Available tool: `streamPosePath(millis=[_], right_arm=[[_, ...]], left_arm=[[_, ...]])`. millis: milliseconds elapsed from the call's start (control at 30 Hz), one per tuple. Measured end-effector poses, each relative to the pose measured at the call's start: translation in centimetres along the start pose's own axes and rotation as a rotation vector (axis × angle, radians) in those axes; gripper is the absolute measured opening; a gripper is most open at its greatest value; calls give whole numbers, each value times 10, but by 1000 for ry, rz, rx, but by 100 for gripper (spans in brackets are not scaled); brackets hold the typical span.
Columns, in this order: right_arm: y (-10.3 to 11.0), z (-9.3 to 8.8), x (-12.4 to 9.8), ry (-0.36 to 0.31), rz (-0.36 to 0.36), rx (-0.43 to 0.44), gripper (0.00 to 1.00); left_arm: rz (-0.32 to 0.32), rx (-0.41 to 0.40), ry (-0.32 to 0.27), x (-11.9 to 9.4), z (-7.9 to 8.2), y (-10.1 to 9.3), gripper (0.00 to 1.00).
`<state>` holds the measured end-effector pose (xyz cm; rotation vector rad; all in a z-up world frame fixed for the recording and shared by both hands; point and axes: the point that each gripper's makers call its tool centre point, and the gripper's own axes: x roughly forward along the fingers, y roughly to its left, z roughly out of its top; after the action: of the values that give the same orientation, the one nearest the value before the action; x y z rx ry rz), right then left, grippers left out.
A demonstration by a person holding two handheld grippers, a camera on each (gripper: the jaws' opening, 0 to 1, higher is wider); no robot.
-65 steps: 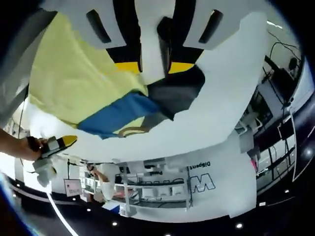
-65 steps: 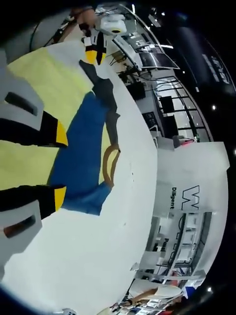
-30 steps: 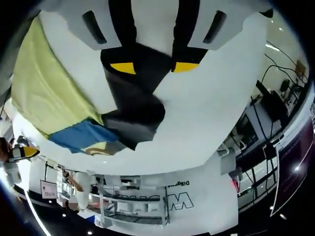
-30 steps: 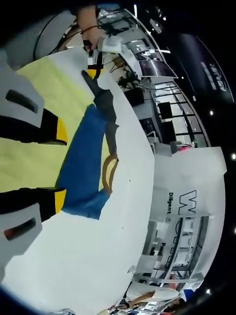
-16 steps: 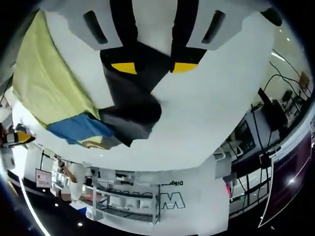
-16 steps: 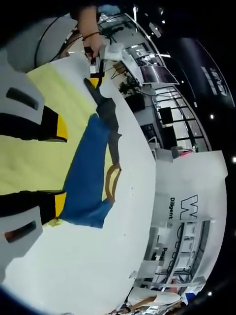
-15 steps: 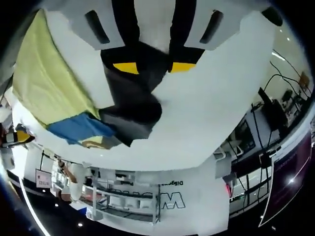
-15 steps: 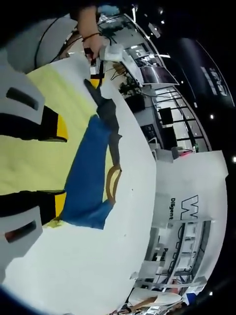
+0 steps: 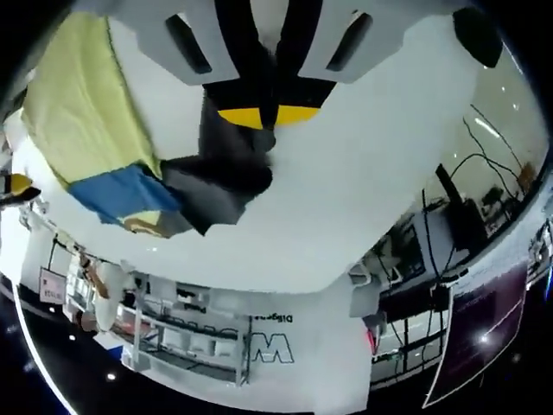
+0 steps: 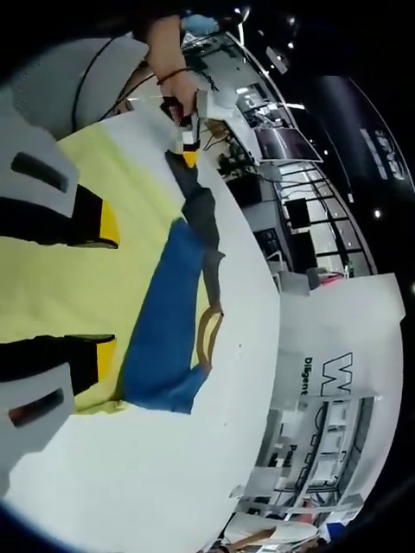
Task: Fold the garment on the visible template until the final outline fits inside the template.
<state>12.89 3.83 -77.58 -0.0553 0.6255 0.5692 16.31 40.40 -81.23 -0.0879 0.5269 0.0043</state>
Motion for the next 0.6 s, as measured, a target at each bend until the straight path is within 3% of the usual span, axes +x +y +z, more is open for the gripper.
streamPosePath(millis=[200, 333, 467, 600], right_arm=[[3, -2, 0, 4, 9, -2, 36], [4, -2, 0, 6, 12, -5, 36], [5, -3, 0, 10, 15, -12, 36], [6, -3, -1, 13, 19, -19, 36]], left_arm=[[86, -31, -116, -14, 43, 20, 0], [125, -145, -216, -24, 76, 33, 0], [115, -178, -258, -28, 97, 35, 0], [63, -278, -285, -27, 114, 26, 0]])
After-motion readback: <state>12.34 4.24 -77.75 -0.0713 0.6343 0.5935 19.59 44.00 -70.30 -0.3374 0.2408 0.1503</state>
